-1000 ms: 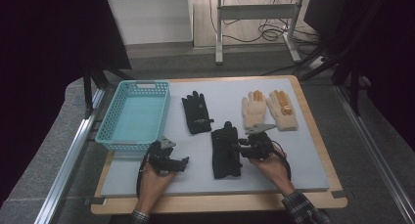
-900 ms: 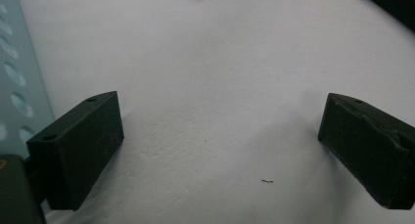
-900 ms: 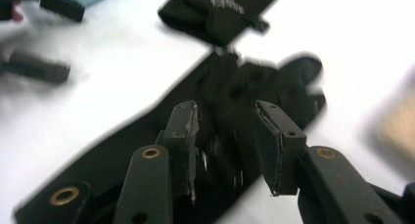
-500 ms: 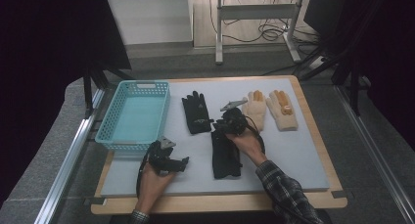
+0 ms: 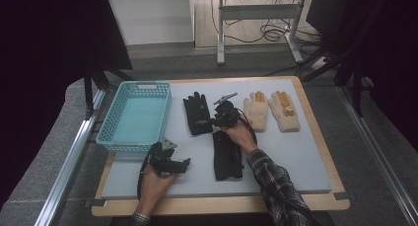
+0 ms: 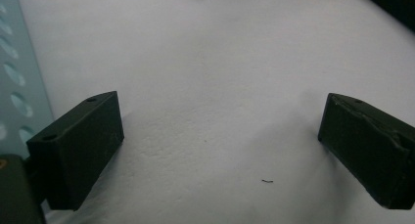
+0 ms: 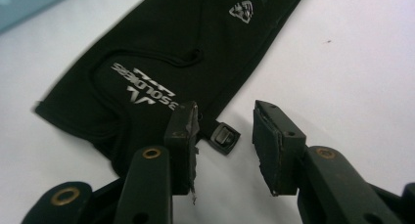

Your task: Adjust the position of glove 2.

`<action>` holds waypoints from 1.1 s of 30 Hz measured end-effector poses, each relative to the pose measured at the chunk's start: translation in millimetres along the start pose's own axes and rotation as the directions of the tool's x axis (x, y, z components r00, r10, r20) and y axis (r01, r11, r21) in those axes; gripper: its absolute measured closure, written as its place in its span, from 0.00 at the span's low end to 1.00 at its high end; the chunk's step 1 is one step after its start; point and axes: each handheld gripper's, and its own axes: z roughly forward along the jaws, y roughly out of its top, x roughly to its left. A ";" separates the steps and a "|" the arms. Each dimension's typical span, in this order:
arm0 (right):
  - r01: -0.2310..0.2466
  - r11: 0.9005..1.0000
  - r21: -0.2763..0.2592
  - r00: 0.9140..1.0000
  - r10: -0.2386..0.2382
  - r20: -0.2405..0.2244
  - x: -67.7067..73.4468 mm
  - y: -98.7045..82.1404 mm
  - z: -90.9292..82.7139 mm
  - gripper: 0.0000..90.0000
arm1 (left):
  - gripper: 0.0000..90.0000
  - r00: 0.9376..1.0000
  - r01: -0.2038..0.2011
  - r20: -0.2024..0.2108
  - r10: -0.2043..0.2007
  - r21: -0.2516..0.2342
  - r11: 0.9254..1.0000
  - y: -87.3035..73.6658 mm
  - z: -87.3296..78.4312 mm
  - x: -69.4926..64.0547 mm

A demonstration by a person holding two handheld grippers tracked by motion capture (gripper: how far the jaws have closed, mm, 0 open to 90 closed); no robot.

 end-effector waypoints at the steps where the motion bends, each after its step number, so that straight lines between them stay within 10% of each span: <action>1: 0.003 1.000 0.012 1.000 -0.003 0.001 -0.5 0.3 2.6 0.66 | 0.04 1.000 0.001 0.000 -0.001 0.000 1.000 0.0 0.0 -0.1; 7: -0.007 1.000 0.017 0.998 0.008 -0.061 -3.3 0.3 7.0 0.82 | 0.04 1.000 0.000 0.000 0.000 0.000 1.000 0.0 0.0 -0.1; 20: -0.024 1.000 0.020 0.998 0.025 -0.062 1.9 1.1 0.0 0.83 | 0.04 1.000 -0.009 -0.001 0.009 0.008 1.000 0.1 -0.4 0.6; 26: 0.001 1.000 0.008 0.990 0.000 -0.142 21.0 -2.0 -13.3 0.83 | 0.04 1.000 -0.009 -0.001 0.009 0.008 1.000 0.1 -0.4 0.5; 33: 0.000 1.000 -0.020 0.990 -0.003 -0.138 31.7 2.8 -16.1 0.63 | 0.04 1.000 -0.008 -0.001 0.008 0.008 1.000 0.1 -0.3 0.5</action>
